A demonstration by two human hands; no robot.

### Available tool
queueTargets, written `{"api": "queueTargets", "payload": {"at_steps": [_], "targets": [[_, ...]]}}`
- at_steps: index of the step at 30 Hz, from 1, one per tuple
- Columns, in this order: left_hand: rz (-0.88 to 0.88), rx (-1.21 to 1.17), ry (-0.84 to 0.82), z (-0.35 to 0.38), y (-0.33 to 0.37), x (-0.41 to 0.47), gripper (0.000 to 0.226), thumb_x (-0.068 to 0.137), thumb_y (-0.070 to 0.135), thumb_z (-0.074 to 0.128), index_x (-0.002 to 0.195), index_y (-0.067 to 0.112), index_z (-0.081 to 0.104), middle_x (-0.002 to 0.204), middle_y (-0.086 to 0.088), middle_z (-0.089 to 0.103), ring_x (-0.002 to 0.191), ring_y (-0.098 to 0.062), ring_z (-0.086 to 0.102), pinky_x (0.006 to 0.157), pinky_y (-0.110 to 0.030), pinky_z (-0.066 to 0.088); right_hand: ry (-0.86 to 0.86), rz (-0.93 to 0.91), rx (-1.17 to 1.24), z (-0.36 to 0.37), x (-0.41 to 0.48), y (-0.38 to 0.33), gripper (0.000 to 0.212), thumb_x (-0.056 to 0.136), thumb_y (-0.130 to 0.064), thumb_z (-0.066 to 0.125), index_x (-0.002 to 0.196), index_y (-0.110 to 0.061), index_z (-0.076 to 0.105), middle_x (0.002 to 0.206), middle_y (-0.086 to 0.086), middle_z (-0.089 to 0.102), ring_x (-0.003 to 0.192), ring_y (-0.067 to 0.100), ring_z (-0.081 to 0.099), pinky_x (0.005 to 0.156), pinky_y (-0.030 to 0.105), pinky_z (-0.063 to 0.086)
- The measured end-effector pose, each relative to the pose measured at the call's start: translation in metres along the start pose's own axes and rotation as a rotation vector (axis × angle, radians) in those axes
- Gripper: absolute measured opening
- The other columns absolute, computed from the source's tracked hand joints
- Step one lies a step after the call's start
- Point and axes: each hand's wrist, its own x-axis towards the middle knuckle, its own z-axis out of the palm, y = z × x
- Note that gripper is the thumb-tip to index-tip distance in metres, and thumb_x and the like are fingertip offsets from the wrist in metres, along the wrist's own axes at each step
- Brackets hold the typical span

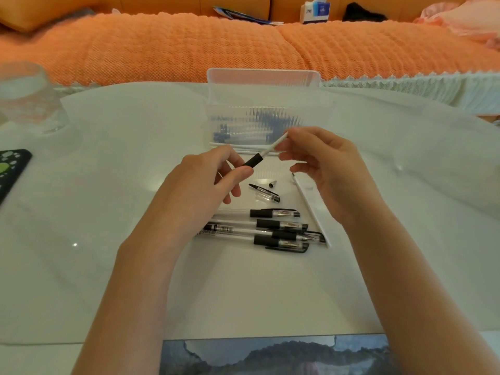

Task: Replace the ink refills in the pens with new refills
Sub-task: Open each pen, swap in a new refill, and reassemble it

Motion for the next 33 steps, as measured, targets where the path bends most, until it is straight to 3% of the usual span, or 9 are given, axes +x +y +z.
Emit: {"api": "queueTargets", "payload": {"at_steps": [4,8,10,14,21,25,33], "targets": [[-0.026,0.042,-0.017,-0.001,-0.002,-0.001,0.012,0.090,0.040,0.056,0.082,0.031,0.059,0.070,0.011,0.067,0.063,-0.005,0.062,0.065,-0.028,0.047,0.194,-0.024,0.160,-0.016,0.003,-0.011,0.014,0.092,-0.013,0.054,0.082,-0.009,0.064,0.079,0.007,0.073,0.071,0.018,0.068,0.057,0.022,0.050],[-0.028,0.043,-0.024,-0.001,-0.002,-0.001,0.012,0.089,0.039,0.057,0.081,0.031,0.060,0.069,0.012,0.067,0.062,-0.004,0.061,0.063,-0.026,0.045,0.376,-0.034,0.161,-0.037,0.006,-0.018,0.013,0.089,-0.011,0.055,0.080,-0.009,0.064,0.064,0.002,0.067,0.055,0.014,0.058,0.052,0.022,0.045],[-0.029,0.040,-0.025,-0.001,-0.003,-0.001,0.012,0.089,0.039,0.057,0.081,0.031,0.060,0.069,0.012,0.066,0.062,-0.005,0.061,0.063,-0.026,0.045,0.404,-0.047,0.003,-0.045,0.008,-0.016,0.011,0.088,-0.011,0.056,0.082,-0.007,0.065,0.063,0.003,0.063,0.053,0.013,0.054,0.050,0.022,0.043],[-0.027,0.038,-0.026,-0.001,-0.003,-0.001,0.011,0.089,0.039,0.057,0.081,0.031,0.060,0.070,0.011,0.067,0.063,-0.005,0.062,0.062,-0.025,0.042,0.358,-0.075,-0.536,-0.046,0.010,-0.003,0.012,0.087,-0.014,0.056,0.087,-0.007,0.066,0.065,0.001,0.065,0.049,0.003,0.055,0.049,0.016,0.042],[-0.032,0.034,-0.017,-0.002,-0.003,-0.002,0.012,0.089,0.039,0.057,0.081,0.031,0.061,0.070,0.011,0.067,0.062,-0.004,0.061,0.063,-0.027,0.045,0.345,-0.010,-0.951,-0.038,0.010,0.010,0.014,0.086,-0.023,0.057,0.089,-0.015,0.067,0.085,-0.001,0.067,0.082,0.020,0.062,0.076,0.035,0.050],[-0.028,0.031,-0.017,-0.003,-0.004,-0.002,0.012,0.089,0.039,0.057,0.081,0.031,0.061,0.070,0.011,0.067,0.063,-0.005,0.062,0.064,-0.027,0.044,0.335,-0.024,-1.054,-0.037,0.011,0.014,0.014,0.084,-0.021,0.059,0.094,-0.018,0.068,0.092,-0.003,0.064,0.088,0.018,0.059,0.073,0.029,0.043],[-0.028,0.020,-0.011,-0.004,-0.004,-0.001,0.012,0.089,0.039,0.057,0.082,0.031,0.061,0.070,0.011,0.067,0.062,-0.005,0.062,0.066,-0.028,0.048,0.188,-0.304,-1.113,-0.015,0.022,0.026,0.020,0.093,-0.019,0.055,0.110,-0.020,0.067,0.103,-0.001,0.056,0.101,0.015,0.045,0.078,0.024,0.034]]}}
